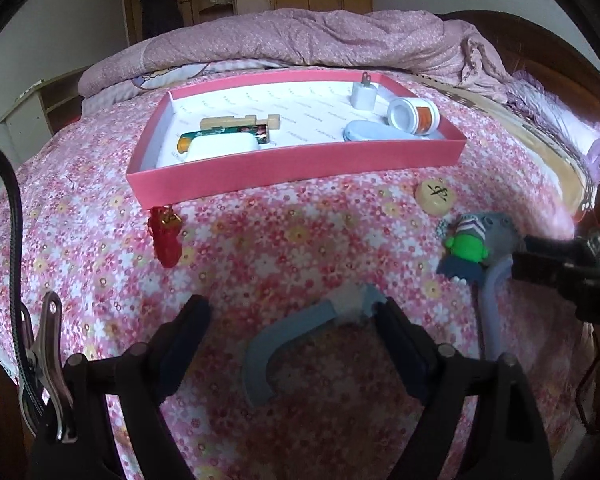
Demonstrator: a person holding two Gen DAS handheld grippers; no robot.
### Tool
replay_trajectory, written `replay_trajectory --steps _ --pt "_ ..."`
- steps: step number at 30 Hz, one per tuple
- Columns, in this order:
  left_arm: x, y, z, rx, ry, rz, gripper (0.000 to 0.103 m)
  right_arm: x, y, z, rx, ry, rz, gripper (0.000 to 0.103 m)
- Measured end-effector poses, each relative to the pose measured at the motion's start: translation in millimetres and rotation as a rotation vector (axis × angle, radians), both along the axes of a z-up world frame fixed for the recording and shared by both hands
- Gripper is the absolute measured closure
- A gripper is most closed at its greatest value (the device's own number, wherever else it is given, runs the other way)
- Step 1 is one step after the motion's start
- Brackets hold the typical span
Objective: Organize rigid objects
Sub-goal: 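Grasp the light-blue curved piece with the left gripper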
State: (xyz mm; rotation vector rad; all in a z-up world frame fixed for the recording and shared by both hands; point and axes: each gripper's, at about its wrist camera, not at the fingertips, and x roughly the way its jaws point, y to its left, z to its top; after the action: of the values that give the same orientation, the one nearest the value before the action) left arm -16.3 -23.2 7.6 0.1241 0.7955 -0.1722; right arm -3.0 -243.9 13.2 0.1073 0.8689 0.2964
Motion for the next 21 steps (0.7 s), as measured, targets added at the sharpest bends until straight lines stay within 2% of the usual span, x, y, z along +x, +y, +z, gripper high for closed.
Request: replay_trajectory --steps 5,7,9,11,14,21 --pt "-6.0 4.3 0.9 -0.031 0.006 0.015 0.019 -0.1 0.4 -0.4 0.009 0.001 -0.008 0.053" --pt "-6.0 4.6 2.4 -0.024 -0.003 0.032 0.034 0.5 0.6 -0.1 0.012 0.001 -0.014 0.053" --pt "-6.1 6.5 4.4 -0.030 -0.009 0.039 0.043 0.6 0.8 0.0 0.010 0.001 -0.006 0.053" --pt "-6.7 8.6 5.1 -0.036 -0.010 0.044 0.046 0.4 1.4 0.2 0.008 0.001 -0.002 0.053" --pt "-7.1 11.3 6.4 -0.042 -0.013 0.044 0.058 0.9 3.6 0.2 0.005 0.003 0.001 0.053" --pt "-9.0 11.1 10.0 -0.038 -0.013 0.023 0.058 0.6 13.1 5.1 -0.060 -0.033 -0.005 0.051"
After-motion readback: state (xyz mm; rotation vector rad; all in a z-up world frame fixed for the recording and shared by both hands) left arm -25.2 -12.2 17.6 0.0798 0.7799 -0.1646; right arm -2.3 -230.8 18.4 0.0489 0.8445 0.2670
